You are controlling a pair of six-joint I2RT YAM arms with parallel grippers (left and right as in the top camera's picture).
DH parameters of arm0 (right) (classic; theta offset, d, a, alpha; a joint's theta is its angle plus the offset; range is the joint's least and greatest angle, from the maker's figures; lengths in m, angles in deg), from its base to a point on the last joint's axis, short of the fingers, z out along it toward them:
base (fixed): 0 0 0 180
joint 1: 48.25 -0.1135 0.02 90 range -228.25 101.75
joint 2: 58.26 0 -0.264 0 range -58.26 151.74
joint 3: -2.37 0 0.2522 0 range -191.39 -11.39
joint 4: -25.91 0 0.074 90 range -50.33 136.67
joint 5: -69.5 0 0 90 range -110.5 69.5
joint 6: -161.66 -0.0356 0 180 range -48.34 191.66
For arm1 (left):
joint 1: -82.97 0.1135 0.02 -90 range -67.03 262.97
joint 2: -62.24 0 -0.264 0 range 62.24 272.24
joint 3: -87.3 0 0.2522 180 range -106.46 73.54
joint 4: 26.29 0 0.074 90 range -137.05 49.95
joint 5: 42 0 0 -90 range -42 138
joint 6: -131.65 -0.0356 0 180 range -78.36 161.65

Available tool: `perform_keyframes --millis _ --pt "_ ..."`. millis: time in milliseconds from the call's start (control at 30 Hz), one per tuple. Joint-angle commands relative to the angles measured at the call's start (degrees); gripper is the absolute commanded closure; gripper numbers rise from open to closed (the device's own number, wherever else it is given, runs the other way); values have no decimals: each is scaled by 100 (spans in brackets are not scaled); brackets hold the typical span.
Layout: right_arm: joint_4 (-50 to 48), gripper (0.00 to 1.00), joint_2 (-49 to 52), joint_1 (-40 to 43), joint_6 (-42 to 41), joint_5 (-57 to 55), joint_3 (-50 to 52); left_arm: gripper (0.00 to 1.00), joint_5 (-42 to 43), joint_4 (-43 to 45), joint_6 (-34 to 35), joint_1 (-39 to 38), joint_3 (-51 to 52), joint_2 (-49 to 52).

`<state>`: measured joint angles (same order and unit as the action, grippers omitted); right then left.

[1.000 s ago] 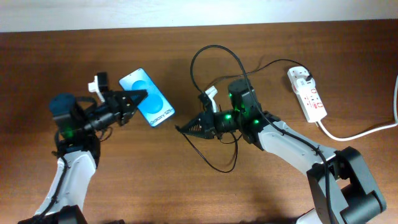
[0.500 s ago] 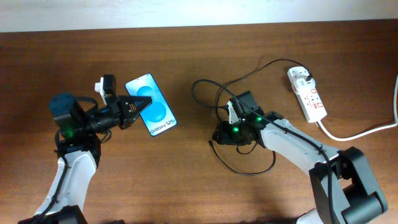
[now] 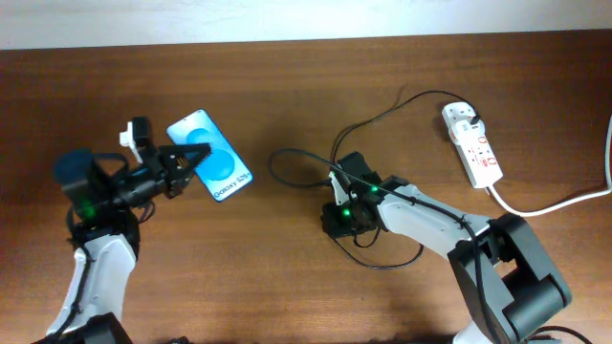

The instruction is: Plug charger to phone and switch on socket

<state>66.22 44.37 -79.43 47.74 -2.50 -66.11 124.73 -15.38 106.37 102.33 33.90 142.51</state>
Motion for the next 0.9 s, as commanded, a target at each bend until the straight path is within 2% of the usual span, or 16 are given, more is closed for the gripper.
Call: perform_keyframes --millis 0,100,167,233,267,333,367,467,500,567,633,733,867 --pt "-192 76 562 -81 -361 11 83 100 188 -382 -553 63 -63 -44" --pt "-48 96 629 -46 -361 85 81 100 192 -1215 -1209 63 -61 -44" --pt "208 96 562 190 -321 352 63 100 166 -1803 -1825 63 -61 -44" --pt "382 96 361 662 275 1749 52 100 166 -2343 -2627 57 -61 -44" --pt "584 96 271 1005 938 2966 52 100 151 -2820 -3265 50 -61 -44" --pt "776 96 271 1276 1853 4607 55 100 151 -3263 -3746 52 -61 -44" --pt "944 96 271 1327 2350 5309 55 100 157 -3289 -3744 42 -61 -44" --pt "1182 96 271 1314 3145 6741 55 100 149 -3108 -3657 -369 -63 -44" --pt "1231 96 271 1314 3307 7029 55 100 144 -2918 -3491 -540 -63 -46" --pt "1333 96 238 1314 3462 7090 52 100 -160 -2505 -2723 -765 -63 -46" --pt "1357 96 238 1217 3460 7090 50 100 -525 -2411 -2433 -955 -63 -46" --pt "1246 96 240 1084 3362 7088 -116 100 -979 -1552 -1460 -1196 -63 -46" --pt "1266 96 216 1093 1952 6596 -1191 100 -997 -1224 -1034 -1209 -63 -46"
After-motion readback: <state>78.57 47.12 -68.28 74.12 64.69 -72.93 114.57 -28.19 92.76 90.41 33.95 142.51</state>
